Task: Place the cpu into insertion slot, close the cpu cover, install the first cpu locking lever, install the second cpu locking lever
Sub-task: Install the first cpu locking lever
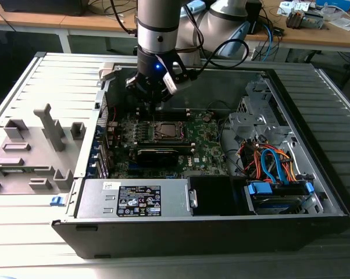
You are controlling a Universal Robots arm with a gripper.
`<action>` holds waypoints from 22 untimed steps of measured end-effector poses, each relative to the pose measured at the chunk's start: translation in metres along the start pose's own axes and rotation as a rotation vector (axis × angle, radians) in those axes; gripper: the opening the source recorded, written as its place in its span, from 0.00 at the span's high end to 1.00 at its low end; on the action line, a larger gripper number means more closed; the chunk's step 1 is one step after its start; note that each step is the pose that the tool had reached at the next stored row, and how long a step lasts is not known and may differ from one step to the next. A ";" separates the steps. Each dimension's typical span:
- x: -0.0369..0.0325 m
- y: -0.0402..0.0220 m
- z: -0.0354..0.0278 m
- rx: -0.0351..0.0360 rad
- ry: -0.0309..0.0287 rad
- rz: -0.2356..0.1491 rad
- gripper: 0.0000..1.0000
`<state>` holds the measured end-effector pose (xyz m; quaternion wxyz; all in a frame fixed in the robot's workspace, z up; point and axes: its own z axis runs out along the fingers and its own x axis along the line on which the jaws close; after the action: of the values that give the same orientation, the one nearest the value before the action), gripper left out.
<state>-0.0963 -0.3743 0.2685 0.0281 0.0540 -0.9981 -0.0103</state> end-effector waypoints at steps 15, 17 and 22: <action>0.0050 0.0061 0.0004 0.0000 0.0000 0.000 0.89; 0.0053 0.0084 0.0005 -0.0001 0.0000 0.000 0.89; 0.0074 0.0168 0.0008 -0.0001 0.0000 0.000 0.89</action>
<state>-0.1054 -0.3584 0.2685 0.0280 0.0539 -0.9981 -0.0103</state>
